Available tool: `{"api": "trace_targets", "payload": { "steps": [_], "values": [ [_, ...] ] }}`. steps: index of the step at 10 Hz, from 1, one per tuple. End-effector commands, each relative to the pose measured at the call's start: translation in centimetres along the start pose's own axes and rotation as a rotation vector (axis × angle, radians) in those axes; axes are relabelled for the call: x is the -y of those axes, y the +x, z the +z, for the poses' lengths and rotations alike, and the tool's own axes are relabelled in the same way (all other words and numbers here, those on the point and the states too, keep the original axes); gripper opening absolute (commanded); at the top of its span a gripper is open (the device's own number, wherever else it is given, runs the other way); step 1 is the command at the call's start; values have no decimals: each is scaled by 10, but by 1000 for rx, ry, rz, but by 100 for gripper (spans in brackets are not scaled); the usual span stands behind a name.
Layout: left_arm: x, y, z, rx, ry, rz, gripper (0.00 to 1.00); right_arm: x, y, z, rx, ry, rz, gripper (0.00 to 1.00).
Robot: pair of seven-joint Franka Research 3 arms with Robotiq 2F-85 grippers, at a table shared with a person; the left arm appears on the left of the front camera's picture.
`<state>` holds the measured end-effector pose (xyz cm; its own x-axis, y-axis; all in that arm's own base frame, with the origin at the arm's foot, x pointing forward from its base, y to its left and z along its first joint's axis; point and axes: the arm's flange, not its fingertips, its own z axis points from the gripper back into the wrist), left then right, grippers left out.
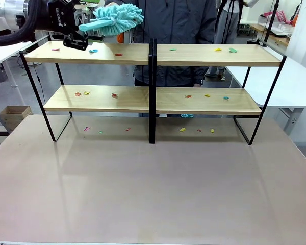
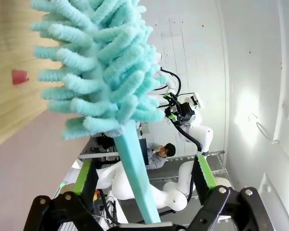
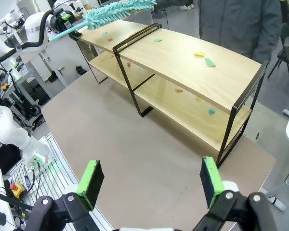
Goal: Clean the shelves.
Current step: Pick up the Duster when the human hands it over.
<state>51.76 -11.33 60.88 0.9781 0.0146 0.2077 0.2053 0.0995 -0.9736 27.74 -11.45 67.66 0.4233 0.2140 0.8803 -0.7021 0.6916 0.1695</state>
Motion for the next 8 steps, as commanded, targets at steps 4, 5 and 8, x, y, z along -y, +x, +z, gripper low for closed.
{"api": "trace_targets", "payload": {
  "steps": [4,5,8],
  "values": [
    [6,1,-2,8,3,5,0,-1,1,0,-2,4,0,100],
    [6,1,-2,7,-2,3,0,-1,1,0,-2,4,0,100],
    [5,0,-4,-5,7,4,6,-1,1,0,-2,4,0,100]
  ]
}}
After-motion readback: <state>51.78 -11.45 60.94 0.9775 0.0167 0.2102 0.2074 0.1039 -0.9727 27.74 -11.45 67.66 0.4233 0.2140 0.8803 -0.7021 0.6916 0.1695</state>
